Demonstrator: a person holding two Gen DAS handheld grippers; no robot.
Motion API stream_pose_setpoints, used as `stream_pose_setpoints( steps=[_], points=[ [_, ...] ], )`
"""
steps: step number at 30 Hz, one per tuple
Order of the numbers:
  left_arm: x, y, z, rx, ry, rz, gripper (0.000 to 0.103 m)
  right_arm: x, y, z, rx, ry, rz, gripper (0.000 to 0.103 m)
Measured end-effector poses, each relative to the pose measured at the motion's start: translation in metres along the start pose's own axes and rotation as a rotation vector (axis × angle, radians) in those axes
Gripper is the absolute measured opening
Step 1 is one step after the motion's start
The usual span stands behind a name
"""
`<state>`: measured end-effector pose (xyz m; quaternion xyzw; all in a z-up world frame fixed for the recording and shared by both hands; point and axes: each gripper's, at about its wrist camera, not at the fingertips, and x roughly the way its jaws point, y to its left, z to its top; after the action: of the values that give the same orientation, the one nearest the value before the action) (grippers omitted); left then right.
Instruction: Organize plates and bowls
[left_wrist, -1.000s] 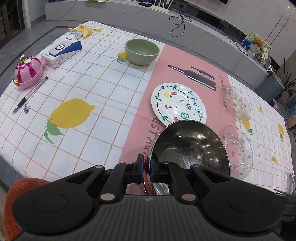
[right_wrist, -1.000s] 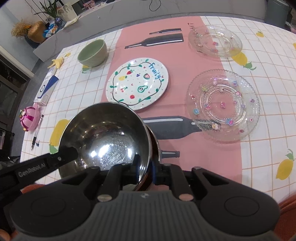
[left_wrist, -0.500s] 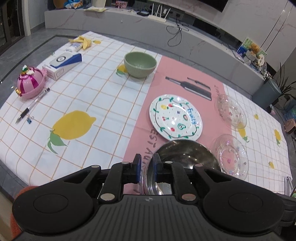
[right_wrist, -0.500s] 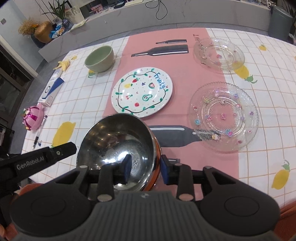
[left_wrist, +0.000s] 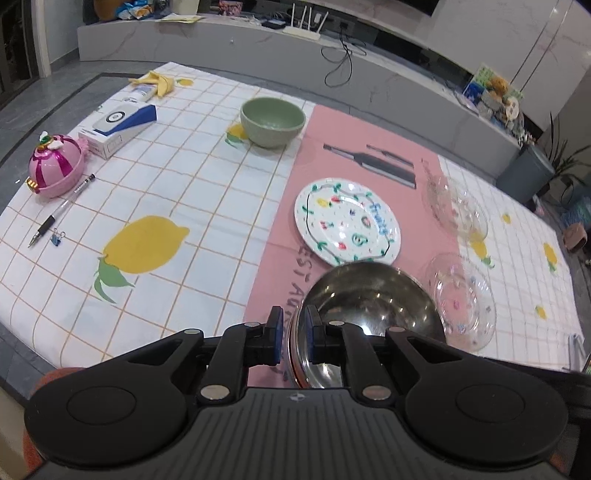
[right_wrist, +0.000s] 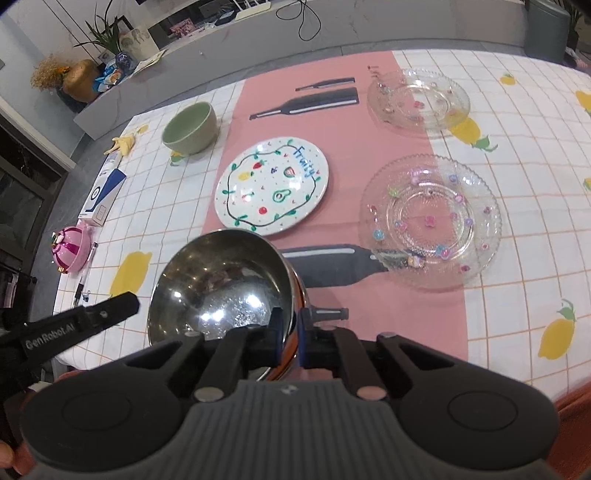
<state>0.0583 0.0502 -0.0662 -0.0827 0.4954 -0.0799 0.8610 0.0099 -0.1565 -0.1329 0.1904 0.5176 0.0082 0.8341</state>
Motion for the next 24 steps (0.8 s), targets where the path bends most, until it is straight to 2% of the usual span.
stream_pose_setpoints(
  steps=[7, 9, 11, 13, 18, 24],
  points=[
    [-0.011, 0.005, 0.004, -0.011, -0.028, -0.011, 0.014, -0.012, 0.004, 0.001, -0.015, -0.031, 0.002, 0.013],
    [-0.017, 0.005, 0.010, -0.017, -0.050, -0.029, 0.014, -0.017, 0.006, 0.005, -0.020, -0.047, 0.011, 0.020],
    [-0.023, 0.004, 0.018, -0.005, -0.071, -0.027, 0.017, -0.022, 0.009, 0.009, -0.029, -0.062, 0.014, 0.022],
    [-0.029, 0.001, 0.025, 0.014, -0.097, -0.021, 0.019, -0.025, 0.013, 0.014, -0.040, -0.073, 0.019, 0.028],
    [-0.039, -0.004, 0.047, 0.058, -0.151, -0.022, 0.024, -0.030, 0.024, 0.031, -0.068, -0.098, 0.030, 0.034],
    [-0.041, -0.006, 0.072, 0.085, -0.182, -0.011, 0.026, -0.031, 0.038, 0.056, -0.098, -0.121, 0.045, 0.039]
  ],
)
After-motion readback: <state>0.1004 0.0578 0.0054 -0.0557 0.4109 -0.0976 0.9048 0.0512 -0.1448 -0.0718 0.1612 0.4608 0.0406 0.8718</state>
